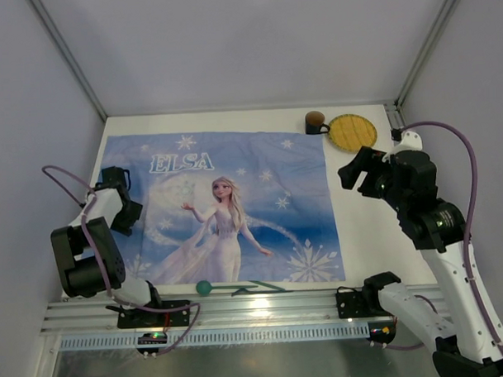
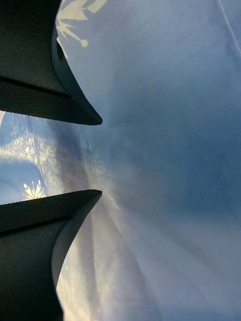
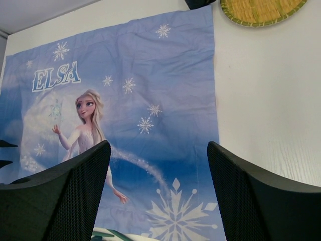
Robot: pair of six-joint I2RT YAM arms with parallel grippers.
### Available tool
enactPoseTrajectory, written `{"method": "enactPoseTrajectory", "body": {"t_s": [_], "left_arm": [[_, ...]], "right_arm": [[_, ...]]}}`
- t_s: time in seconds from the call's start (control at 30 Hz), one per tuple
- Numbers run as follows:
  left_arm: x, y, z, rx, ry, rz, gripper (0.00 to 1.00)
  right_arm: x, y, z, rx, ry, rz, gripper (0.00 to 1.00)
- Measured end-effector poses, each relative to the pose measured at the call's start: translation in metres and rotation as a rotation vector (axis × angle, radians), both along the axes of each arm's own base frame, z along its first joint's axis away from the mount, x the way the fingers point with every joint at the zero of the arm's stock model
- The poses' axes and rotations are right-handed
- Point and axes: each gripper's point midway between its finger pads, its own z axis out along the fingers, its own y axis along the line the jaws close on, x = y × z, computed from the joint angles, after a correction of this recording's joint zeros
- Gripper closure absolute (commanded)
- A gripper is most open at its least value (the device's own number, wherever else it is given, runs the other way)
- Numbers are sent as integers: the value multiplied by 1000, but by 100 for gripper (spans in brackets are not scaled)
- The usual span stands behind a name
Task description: Set the dinner table for one person
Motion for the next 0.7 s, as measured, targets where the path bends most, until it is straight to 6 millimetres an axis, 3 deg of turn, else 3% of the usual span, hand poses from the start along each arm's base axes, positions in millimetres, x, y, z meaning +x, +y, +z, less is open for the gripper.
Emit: {"method": "enactPoseTrajectory", "body": {"t_s": [0.27,0.47,0.7], "left_arm": [[20,11,4,21,31,7,45],[11,12,-2,23,102,11,45],[11,15,-2,22,166,12,45]], "right_arm": [[-30,-11,15,26,-84,-24,18],[-53,-25,19,16,-118,-67,18],[-61,-32,18,2,-105,-86,18]]}}
